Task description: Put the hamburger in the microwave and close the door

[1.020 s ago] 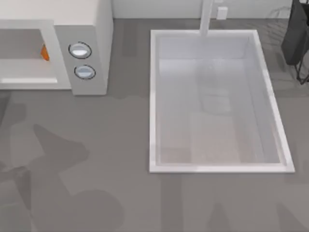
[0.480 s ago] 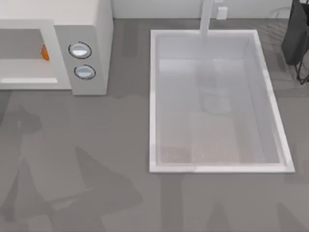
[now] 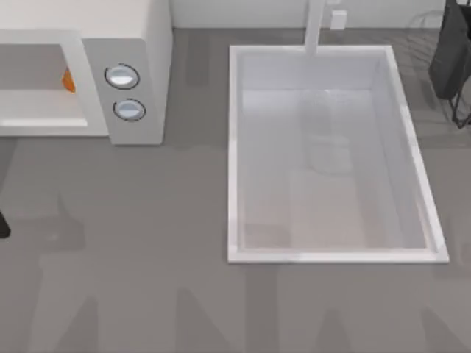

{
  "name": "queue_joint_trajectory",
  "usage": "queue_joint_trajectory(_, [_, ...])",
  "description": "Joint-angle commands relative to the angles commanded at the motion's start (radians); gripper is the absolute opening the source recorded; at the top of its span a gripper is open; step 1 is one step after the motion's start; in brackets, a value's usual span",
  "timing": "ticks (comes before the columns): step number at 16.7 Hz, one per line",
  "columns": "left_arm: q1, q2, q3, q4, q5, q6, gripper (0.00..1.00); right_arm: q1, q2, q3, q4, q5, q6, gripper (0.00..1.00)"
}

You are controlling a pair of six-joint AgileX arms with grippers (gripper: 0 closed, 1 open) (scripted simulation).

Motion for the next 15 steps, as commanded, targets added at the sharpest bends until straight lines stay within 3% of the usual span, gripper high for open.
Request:
queue_joint_trajectory(6, [-0.059, -0.314, -0.117, -0.111, 0.019, -0.01, 1.0, 0.0, 0.0, 0.0, 0.0, 0.0, 0.0, 1.0])
queue_joint_trajectory(12, [-0.065, -0.347, -0.13, -0.123, 0.021, -0.011, 1.0, 0.0, 0.0, 0.0, 0.0, 0.0, 0.0, 1.0])
queue_joint_trajectory(15, [-0.065, -0.347, -0.13, -0.123, 0.021, -0.011, 0.77, 0.0, 0.0, 0.0, 0.0, 0.0, 0.0, 1.0])
